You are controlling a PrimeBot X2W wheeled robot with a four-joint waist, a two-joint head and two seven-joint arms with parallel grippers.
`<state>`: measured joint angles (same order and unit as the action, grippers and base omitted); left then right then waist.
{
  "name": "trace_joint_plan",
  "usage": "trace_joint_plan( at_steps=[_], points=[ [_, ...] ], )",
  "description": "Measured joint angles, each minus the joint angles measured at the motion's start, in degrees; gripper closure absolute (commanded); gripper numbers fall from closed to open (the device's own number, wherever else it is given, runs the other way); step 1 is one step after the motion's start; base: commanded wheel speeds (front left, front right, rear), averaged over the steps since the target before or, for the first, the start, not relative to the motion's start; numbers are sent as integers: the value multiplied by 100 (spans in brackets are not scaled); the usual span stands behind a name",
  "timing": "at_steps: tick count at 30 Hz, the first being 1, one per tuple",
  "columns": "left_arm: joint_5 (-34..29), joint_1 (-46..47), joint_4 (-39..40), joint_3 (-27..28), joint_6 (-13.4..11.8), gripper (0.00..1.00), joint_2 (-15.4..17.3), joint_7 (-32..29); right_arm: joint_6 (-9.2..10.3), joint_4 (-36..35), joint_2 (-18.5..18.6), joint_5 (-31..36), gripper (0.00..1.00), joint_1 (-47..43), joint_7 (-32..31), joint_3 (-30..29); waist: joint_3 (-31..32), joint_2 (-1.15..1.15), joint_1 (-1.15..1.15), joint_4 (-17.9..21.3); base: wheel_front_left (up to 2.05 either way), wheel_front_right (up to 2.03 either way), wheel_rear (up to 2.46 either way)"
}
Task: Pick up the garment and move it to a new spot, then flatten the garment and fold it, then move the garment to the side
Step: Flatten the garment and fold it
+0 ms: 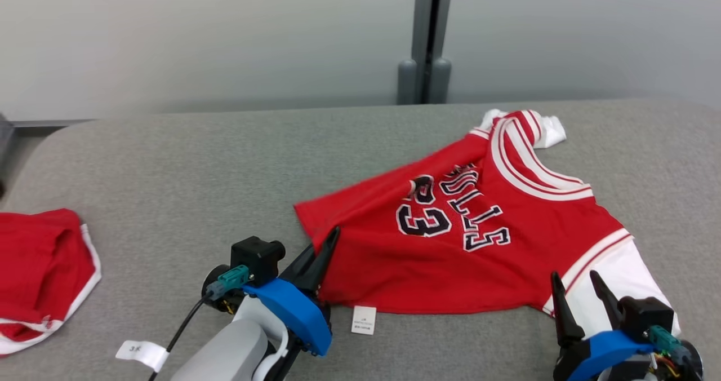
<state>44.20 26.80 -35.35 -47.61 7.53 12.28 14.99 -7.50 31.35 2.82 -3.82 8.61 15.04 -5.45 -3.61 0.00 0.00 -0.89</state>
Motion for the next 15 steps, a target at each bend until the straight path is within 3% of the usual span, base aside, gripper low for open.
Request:
trace_joint_plan(
  at_steps=[8, 15],
  points=[
    [-221, -338, 459, 294, -12, 100, 29, 1, 0, 79, 0, -80, 0, -85, 0, -14, 140, 0, -1, -313, 0, 0, 0],
    [-345, -38, 65, 656, -69, 100, 321, 1, 0, 33, -4, -86, 0, 31, 0, 178, -249, 0, 0, -165, 0, 0, 0]
  ],
)
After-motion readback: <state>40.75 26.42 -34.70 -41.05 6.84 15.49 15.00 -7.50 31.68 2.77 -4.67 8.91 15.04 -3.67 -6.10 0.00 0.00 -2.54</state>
